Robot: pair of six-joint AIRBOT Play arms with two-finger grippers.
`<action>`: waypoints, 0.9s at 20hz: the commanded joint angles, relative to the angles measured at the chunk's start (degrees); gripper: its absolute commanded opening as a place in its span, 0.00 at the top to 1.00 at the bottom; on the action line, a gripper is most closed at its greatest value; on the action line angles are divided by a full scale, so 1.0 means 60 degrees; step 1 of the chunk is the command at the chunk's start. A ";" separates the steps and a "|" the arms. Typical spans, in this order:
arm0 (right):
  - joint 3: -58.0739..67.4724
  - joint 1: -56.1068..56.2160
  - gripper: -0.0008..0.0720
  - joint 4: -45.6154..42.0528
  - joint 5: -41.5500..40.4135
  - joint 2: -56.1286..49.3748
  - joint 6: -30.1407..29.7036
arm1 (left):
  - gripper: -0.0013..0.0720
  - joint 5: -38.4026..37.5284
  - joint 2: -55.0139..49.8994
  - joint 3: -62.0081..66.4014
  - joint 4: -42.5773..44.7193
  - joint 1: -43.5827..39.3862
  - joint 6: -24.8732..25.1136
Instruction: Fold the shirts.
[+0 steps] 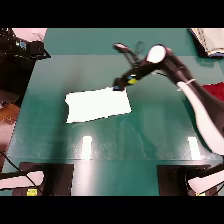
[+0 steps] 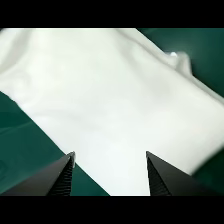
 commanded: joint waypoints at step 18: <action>-0.1147 -0.0080 0.47 0.4346 -0.0594 -0.2619 -0.0149 | 0.95 -0.0080 -0.0040 -0.0361 -0.0029 0.0015 0.0364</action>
